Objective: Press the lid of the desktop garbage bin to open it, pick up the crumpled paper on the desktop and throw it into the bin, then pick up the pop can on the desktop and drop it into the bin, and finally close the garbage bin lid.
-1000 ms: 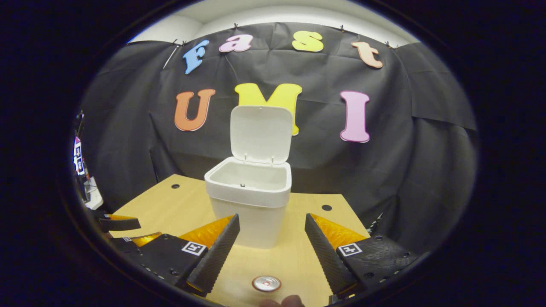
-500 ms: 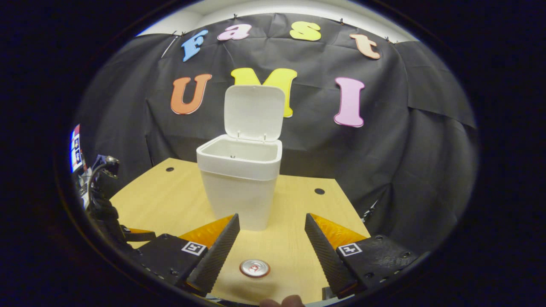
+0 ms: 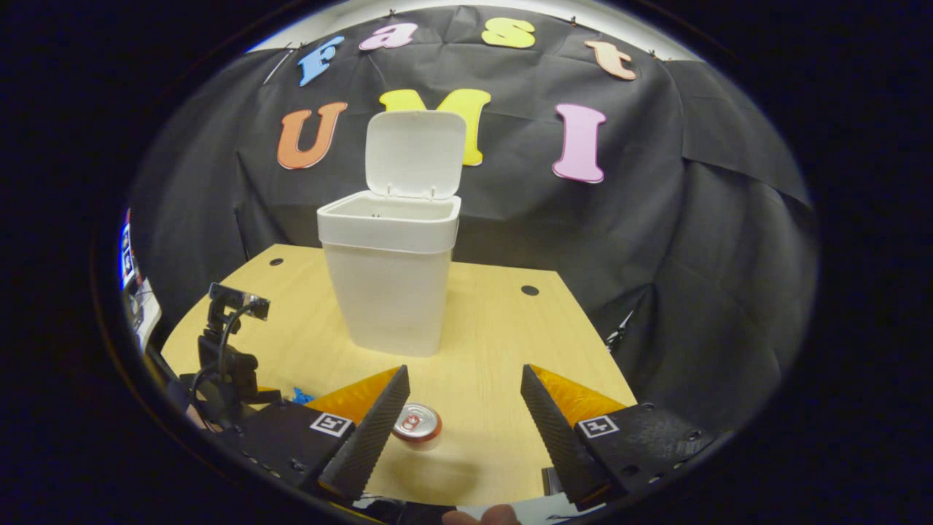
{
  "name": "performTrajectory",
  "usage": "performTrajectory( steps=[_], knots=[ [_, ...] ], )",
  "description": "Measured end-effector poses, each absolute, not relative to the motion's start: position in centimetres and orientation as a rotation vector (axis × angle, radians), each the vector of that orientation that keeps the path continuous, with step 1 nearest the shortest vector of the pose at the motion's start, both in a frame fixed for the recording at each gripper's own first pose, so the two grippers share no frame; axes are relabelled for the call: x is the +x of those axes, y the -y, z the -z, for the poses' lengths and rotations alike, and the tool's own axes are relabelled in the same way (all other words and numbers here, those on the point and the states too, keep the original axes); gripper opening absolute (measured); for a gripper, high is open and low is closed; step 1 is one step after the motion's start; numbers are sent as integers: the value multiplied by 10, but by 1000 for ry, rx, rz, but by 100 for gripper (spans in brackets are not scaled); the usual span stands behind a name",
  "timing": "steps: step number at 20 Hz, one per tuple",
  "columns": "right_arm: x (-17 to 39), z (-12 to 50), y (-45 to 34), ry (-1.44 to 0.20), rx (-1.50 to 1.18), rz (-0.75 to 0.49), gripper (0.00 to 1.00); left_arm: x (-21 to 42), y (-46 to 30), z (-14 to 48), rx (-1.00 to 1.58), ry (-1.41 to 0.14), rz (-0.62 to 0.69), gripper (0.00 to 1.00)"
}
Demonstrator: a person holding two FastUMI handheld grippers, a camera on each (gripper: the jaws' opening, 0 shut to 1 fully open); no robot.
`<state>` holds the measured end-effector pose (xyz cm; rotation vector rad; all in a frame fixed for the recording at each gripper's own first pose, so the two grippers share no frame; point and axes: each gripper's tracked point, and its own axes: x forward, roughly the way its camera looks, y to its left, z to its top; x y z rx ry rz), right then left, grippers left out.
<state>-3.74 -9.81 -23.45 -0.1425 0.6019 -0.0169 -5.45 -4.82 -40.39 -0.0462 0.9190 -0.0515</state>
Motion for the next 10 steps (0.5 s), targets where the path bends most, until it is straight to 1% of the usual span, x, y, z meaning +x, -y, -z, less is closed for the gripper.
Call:
performTrajectory(
  steps=[1, 4, 5, 6, 7, 8, 9, 10],
  knots=[
    [-42, 239, 100, -615, -137, 23, 96, -48, 50, 399, -33, -912, 59, 90],
    [-53, 246, 104, -638, -132, 44, 96, -34, 52, 393, -27, -930, 52, 76],
    [-54, 246, 105, -642, -133, 48, 96, -31, 51, 389, -20, -933, 40, 74],
    [-56, 247, 106, -643, -135, 52, 96, -25, 51, 384, -14, -924, 42, 74],
    [-59, 247, 106, -644, -137, 54, 96, -20, 50, 379, -7, -924, 38, 66],
    [-61, 246, 107, -644, -140, 54, 96, -14, 49, 373, 1, -922, 33, 64],
    [-63, 248, 104, -648, -140, 48, 99, -8, 48, 368, 5, -922, 32, 53],
    [-68, 251, 102, -662, -142, 36, 96, 11, 50, 349, 5, -918, 39, 43]
  ],
)
